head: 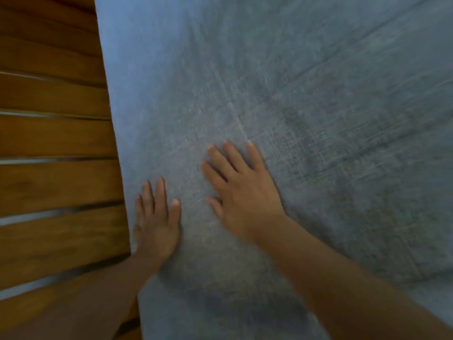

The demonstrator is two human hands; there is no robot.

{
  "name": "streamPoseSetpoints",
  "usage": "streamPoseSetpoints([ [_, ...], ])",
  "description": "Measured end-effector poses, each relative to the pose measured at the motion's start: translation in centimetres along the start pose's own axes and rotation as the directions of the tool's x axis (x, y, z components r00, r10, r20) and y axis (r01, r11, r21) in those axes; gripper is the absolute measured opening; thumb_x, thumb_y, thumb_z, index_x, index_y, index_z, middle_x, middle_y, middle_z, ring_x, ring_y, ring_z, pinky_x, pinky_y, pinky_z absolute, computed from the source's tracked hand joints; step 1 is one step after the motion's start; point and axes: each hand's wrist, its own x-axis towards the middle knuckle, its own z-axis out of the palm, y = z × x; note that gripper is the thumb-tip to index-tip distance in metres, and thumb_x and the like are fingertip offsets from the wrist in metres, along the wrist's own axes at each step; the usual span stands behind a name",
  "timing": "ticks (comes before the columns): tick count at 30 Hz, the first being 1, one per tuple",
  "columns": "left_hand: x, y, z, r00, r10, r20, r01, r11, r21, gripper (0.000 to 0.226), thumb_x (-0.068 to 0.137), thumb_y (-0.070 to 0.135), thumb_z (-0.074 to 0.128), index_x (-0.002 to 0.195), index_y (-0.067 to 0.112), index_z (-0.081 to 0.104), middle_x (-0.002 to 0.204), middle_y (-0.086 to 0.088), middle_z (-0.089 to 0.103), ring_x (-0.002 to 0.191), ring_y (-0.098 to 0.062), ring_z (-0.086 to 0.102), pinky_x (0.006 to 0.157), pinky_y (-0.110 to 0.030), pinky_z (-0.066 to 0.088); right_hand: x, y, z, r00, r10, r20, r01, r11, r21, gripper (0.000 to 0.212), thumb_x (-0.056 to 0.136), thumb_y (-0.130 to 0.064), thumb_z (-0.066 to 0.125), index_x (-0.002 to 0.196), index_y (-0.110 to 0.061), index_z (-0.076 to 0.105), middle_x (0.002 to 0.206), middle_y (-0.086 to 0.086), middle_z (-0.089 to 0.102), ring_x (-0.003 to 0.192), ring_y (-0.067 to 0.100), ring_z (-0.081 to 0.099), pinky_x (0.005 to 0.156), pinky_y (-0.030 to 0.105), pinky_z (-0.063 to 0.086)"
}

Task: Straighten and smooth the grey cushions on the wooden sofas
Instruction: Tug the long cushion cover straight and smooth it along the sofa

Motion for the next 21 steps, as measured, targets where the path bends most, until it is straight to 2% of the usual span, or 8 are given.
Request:
streamPoseSetpoints([
  [2,-1.0,3.3,-1.4,0.992,-0.101,0.072,0.109,0.987,-0.122,0.059,0.1,0.047,0.024,0.151,0.033,-0.002,0.159,0.002,-0.011,0.146,-0.021,-0.008,0.116,-0.042,-0.004,0.2,1.3,-0.4,0.987,-0.006,0.162,-0.001,0.999,0.044,0.06,0.094,-0.04,0.043,0.148,-0.018,0.026,0.158,0.008,0.011,0.146,0.026,0.002,0.113,0.049,-0.013],
  [6,-1.2,11.5,-5.6,0.922,-0.061,-0.382,-0.149,0.855,-0.497,0.058,0.098,0.054,0.026,0.15,0.035,0.012,0.157,0.001,0.021,0.143,-0.022,0.023,0.114,-0.053,0.021,1.3,5.6,-8.0,0.947,0.15,-0.285,-0.105,0.98,0.17,0.046,0.085,-0.027,0.048,0.127,-0.012,0.057,0.143,0.012,0.045,0.137,0.027,0.034,0.113,0.049,0.011],
  [7,-1.4,12.9,-5.0,0.938,-0.025,-0.346,-0.152,0.867,-0.474,0.059,0.095,0.056,0.022,0.15,0.039,0.011,0.156,0.001,0.025,0.141,-0.023,0.027,0.11,-0.055,0.027,0.5,6.9,-7.7,0.944,0.161,-0.289,-0.112,0.977,0.179,0.052,0.084,-0.03,0.045,0.132,-0.012,0.054,0.144,0.011,0.044,0.138,0.027,0.033,0.114,0.05,0.013],
  [9,-3.7,16.5,-1.9,0.981,0.078,-0.177,-0.117,0.968,-0.223,0.069,0.084,0.06,0.007,0.15,0.038,0.004,0.158,-0.001,0.018,0.144,-0.026,0.02,0.109,-0.059,0.024,-2.1,9.9,-6.7,0.996,0.09,-0.021,-0.089,0.994,0.061,0.062,0.083,-0.04,0.036,0.138,-0.014,0.048,0.147,0.012,0.041,0.14,0.029,0.028,0.113,0.051,0.01],
  [11,-4.7,18.8,-0.3,0.995,0.025,-0.094,-0.034,0.994,-0.102,0.086,0.072,0.065,-0.003,0.151,0.032,0.006,0.16,0.0,0.006,0.146,-0.024,0.007,0.112,-0.057,0.016,-2.3,12.8,-7.6,0.99,0.04,0.134,-0.043,0.999,0.016,0.06,0.086,-0.041,0.038,0.139,-0.014,0.047,0.148,0.009,0.038,0.141,0.027,0.026,0.113,0.047,0.008],
  [15,-4.2,24.1,-3.0,0.948,0.07,-0.312,-0.183,0.919,-0.349,0.083,0.078,0.064,0.015,0.152,0.025,0.012,0.158,0.006,0.013,0.144,-0.013,0.012,0.114,-0.042,0.007,-1.5,18.7,-13.6,0.943,0.185,-0.276,-0.186,0.982,0.02,0.056,0.087,-0.031,0.041,0.14,-0.013,0.044,0.147,0.011,0.04,0.137,0.027,0.033,0.114,0.046,0.01],
  [19,-3.0,27.4,-0.3,0.968,0.216,-0.124,-0.224,0.973,-0.051,0.064,0.093,0.056,0.016,0.15,0.029,0.008,0.16,-0.002,0.01,0.146,-0.025,0.011,0.112,-0.057,0.017,-3.7,23.5,-12.4,0.966,0.179,0.186,-0.154,0.978,-0.141,0.065,0.092,-0.048,0.031,0.15,-0.021,0.021,0.159,0.006,0.011,0.146,0.023,0.005,0.114,0.045,-0.004],
  [21,-2.5,30.6,-1.0,0.989,0.138,-0.044,-0.143,0.978,-0.154,0.062,0.099,0.05,0.025,0.152,0.026,0.006,0.161,-0.002,0.002,0.147,-0.023,0.002,0.115,-0.054,0.008,-2.9,24.4,-15.3,0.974,0.197,0.112,-0.182,0.975,-0.129,0.062,0.092,-0.039,0.045,0.147,-0.018,0.027,0.157,0.007,0.016,0.145,0.023,0.007,0.116,0.042,-0.001],
])
